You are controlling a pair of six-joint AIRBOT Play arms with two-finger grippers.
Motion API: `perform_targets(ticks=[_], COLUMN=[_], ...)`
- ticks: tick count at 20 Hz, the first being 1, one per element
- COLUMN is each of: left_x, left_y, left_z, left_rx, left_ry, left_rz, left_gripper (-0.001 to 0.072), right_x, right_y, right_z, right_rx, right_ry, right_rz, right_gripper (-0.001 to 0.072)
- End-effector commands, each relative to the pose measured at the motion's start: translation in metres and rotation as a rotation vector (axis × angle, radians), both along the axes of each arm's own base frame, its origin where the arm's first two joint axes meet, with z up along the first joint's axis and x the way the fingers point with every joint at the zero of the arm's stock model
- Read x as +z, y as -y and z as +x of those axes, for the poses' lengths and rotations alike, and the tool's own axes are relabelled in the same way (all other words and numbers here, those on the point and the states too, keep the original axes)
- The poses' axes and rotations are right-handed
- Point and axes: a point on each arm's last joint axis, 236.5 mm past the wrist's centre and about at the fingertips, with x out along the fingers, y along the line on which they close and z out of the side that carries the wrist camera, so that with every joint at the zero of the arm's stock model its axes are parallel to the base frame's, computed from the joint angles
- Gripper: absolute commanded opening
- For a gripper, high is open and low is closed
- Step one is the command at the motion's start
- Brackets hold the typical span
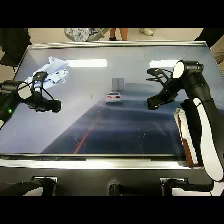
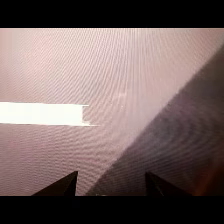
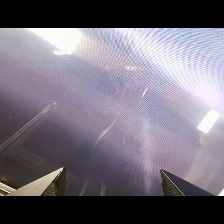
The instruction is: Fold the shirts.
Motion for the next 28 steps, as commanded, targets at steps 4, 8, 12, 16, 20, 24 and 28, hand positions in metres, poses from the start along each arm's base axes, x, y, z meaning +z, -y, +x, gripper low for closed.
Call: perform_targets(ticks=[4, 8, 12, 16, 20, 24, 28], left_x=[0.0, 0.0, 0.0, 0.0, 0.003, 0.011, 0.043], left_y=[0.0, 0.0, 0.0, 0.0, 0.003, 0.008, -0.004], left_z=[0.0, 0.0, 0.0, 0.0, 0.016, 0.041, 0.087], left_rx=[-0.001, -0.001, -0.001, -0.001, -0.004, -0.009, 0.119], left_ry=[0.0, 0.0, 0.0, 0.0, 0.066, 0.173, 0.363], left_rz=[0.0, 0.0, 0.0, 0.0, -0.01, -0.031, -0.095], left_gripper=[0.0525, 0.0525, 0.0525, 0.0525, 0.0525, 0.0578, 0.072], right_x=[0.0, 0.0, 0.0, 0.0, 0.001, 0.003, 0.003], right_y=[0.0, 0.0, 0.0, 0.0, -0.001, 0.0, 0.015], right_z=[0.0, 0.0, 0.0, 0.0, 0.008, 0.025, 0.032], right_rx=[0.001, 0.001, 0.001, 0.001, -0.003, -0.01, -0.014], right_ry=[0.001, 0.001, 0.001, 0.001, 0.034, 0.105, 0.134], right_rz=[0.0, 0.0, 0.0, 0.0, 0.004, -0.001, -0.063], right_gripper=[0.0677, 0.0677, 0.0677, 0.0677, 0.0676, 0.068, 0.0701])
